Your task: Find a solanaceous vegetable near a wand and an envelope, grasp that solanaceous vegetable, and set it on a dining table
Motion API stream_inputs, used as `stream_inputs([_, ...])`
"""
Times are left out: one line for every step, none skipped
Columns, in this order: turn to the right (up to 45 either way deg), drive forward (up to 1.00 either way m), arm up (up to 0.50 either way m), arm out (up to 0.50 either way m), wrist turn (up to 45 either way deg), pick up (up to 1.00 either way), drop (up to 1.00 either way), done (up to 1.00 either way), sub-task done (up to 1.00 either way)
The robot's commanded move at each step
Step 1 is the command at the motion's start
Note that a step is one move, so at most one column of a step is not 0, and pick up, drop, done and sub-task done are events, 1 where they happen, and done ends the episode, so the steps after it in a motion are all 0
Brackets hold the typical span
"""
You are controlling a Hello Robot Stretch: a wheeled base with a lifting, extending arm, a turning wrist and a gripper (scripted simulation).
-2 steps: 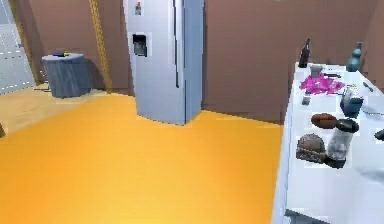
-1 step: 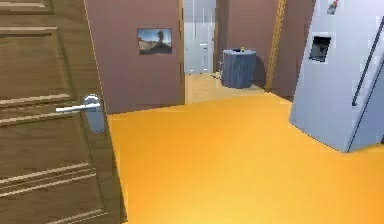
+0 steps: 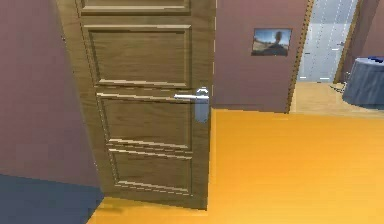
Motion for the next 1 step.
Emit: stream_inputs([0.0, 0.10, 0.00, 0.00, 0.0, 0.00, 0.00, 0.00, 0.00])
